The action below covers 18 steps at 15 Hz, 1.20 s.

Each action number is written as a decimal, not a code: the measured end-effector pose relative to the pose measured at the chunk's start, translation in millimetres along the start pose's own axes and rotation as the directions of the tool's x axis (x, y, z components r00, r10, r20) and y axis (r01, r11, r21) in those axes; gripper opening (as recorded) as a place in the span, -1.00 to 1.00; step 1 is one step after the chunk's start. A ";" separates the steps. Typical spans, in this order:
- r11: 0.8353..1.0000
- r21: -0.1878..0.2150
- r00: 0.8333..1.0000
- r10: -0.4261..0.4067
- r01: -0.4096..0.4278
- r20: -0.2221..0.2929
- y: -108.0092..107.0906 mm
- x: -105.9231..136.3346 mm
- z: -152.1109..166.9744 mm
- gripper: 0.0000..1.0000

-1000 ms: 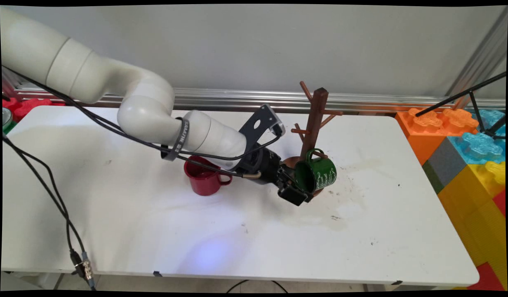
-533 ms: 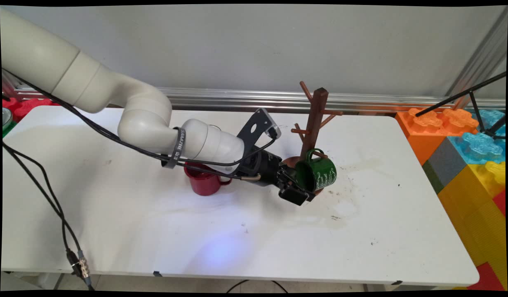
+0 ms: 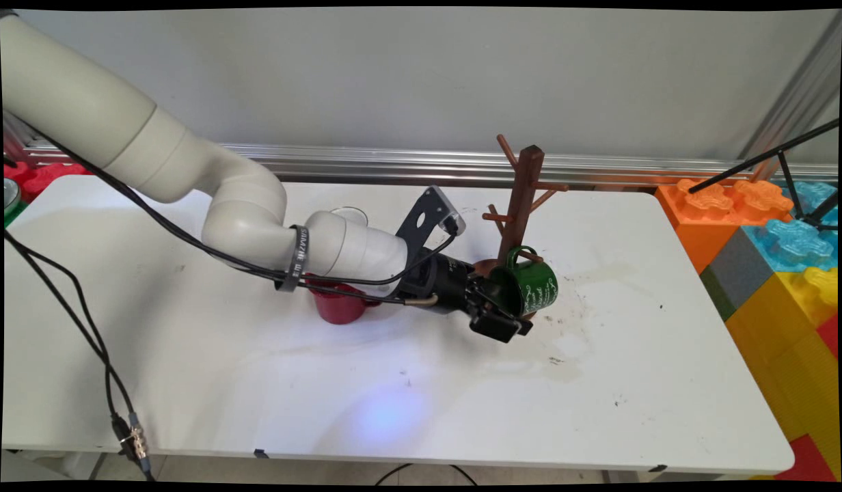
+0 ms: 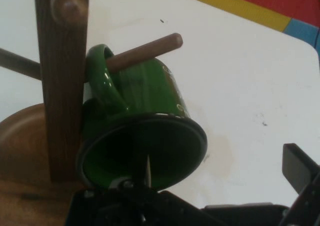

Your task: Pick up the green mug from the rack

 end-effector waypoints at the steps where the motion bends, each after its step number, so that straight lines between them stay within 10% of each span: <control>1: 1.000 0.000 1.000 -0.007 0.007 -0.008 -0.3 -1.7 2.0 1.00; 18: 0.995 -0.020 0.989 -0.095 0.093 -0.110 0.2 -14.1 46.9 1.00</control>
